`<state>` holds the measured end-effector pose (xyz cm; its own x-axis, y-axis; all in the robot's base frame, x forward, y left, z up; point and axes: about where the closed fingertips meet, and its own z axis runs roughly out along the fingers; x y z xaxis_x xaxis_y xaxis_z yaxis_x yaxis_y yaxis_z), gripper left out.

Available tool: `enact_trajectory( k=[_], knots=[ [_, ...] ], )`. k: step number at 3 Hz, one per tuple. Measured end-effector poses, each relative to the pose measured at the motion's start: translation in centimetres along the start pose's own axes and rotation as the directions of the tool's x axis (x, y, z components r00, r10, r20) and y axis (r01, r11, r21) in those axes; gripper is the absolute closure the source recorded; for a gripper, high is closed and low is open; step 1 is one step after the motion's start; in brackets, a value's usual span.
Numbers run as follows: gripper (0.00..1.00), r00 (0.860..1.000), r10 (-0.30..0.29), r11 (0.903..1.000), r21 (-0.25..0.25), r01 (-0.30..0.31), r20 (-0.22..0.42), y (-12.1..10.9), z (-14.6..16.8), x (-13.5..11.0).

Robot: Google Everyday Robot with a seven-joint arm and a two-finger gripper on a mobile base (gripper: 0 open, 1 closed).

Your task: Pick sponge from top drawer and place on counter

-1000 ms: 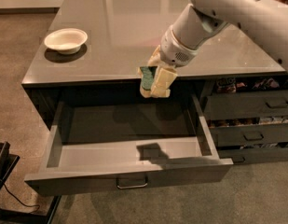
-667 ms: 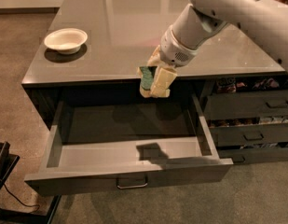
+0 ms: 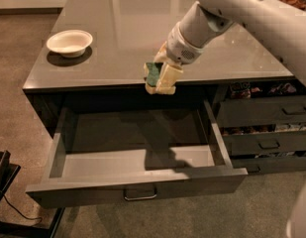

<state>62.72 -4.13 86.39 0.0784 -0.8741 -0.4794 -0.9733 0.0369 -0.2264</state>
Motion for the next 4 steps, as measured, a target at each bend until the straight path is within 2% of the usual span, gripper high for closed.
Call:
enact_trajectory(
  k=[2,3,4],
  knots=[
    [1.0,0.999,-0.054,0.9956,0.077,0.054,0.002,-7.7,0.5,-0.7],
    [1.0,0.998,-0.055,0.9918,0.117,0.051,0.032,-10.7,1.2,-0.9],
    [0.81,0.998,-0.056,0.9911,0.123,0.051,0.036,-11.0,1.1,-1.0]
  ],
)
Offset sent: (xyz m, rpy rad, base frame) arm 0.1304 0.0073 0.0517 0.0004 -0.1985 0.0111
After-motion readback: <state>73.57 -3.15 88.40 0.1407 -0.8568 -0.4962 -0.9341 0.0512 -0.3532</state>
